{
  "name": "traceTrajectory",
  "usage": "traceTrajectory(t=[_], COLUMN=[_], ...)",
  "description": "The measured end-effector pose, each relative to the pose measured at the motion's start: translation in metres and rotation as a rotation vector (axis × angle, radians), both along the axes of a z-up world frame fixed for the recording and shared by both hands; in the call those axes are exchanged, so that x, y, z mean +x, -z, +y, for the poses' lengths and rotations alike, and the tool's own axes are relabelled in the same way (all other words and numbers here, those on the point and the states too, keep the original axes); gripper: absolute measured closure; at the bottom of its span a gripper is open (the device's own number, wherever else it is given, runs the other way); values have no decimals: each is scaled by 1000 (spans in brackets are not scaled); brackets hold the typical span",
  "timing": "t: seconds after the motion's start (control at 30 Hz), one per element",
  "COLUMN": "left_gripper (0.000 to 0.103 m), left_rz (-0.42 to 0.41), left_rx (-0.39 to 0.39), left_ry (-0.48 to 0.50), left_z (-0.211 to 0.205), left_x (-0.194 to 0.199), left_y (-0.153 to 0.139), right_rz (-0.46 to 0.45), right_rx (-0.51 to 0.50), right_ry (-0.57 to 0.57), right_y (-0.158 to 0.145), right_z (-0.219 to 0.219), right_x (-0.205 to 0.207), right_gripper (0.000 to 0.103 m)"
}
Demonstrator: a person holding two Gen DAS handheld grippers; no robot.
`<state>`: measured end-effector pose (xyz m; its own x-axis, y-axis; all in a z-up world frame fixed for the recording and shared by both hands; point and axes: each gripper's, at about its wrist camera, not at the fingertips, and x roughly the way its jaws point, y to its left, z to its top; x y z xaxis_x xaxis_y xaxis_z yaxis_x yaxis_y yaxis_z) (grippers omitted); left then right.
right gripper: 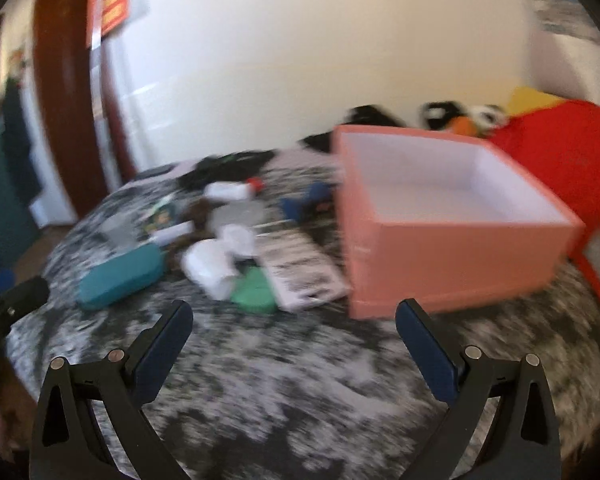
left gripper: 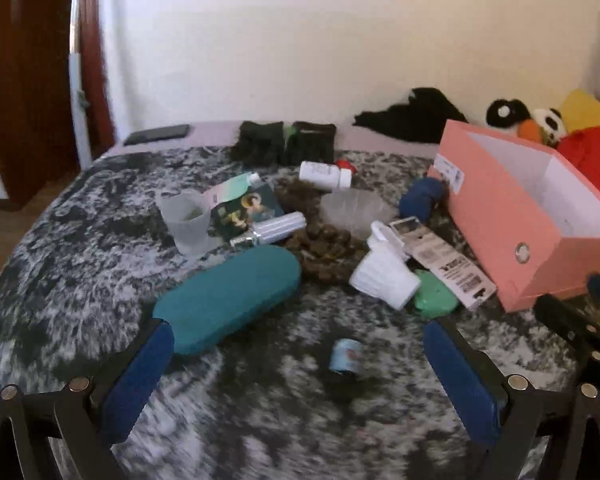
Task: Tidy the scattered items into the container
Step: 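Grasp the teal glasses case with the left tool while the right tool grasps the white plastic cup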
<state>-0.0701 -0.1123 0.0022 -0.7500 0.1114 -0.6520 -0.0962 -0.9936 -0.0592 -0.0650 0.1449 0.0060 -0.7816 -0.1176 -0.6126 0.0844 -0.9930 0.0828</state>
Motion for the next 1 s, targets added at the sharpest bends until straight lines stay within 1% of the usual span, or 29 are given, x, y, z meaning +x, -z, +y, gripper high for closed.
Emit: traceTrajectory(t=[0.07,0.13,0.23,0.33,0.37,0.5,0.53,0.57,0.6,0.63,0.67,0.7,0.77,0.8,0.83,0.87,0.9,0.93,1.0], left_gripper=[0,0,0,0,0,0,0,0,0,0,0,0,1,4,10,13,20,25,32], left_rz=[-37,-83,-162,-209,-221,-243,-246,-257,-267,-275,-282,-290,-305,-313,-319,-316,-312,-302,-262], left_rx=[-35,-85,-159,-240,-257,-295,-304,-290,-276,-257,-238,-219,-181,-161,-144,-134,-126,-122,-98], left_ry=[42,78,125,158,161,173,173,170,167,164,162,159,153,150,149,154,160,170,188], left_z=[-13,-21,-25,-22,-21,-21,-21,-21,-22,-24,-25,-27,-30,-31,-32,-31,-29,-26,-17], left_x=[-20,-41,-72,-94,-100,-125,-131,-135,-140,-141,-142,-143,-145,-146,-146,-143,-139,-134,-119], left_y=[12,28,62,92,99,119,121,124,126,127,128,130,132,133,134,131,127,122,104], right_rz=[-15,-37,-121,-163,-164,-142,-145,-153,-168,-194,-223,-240,-263,-274,-275,-272,-262,-249,-209], right_rx=[18,51,96,178,205,312,335,350,358,357,352,329,269,240,214,198,190,184,171], right_ry=[-85,-147,-222,-261,-268,-282,-284,-285,-286,-293,-301,-307,-317,-321,-322,-325,-330,-334,-346], right_y=[2,11,35,59,64,81,88,93,99,106,114,118,118,115,111,108,104,99,86], right_z=[-19,-38,-65,-90,-96,-117,-122,-125,-126,-127,-128,-126,-120,-117,-114,-111,-111,-111,-110], right_x=[-19,-39,-72,-92,-97,-118,-127,-134,-139,-146,-154,-159,-164,-166,-166,-165,-163,-162,-155], right_gripper=[0,0,0,2,2,2,6,10,12,15,22,24,48,48,48,48,48,49,49])
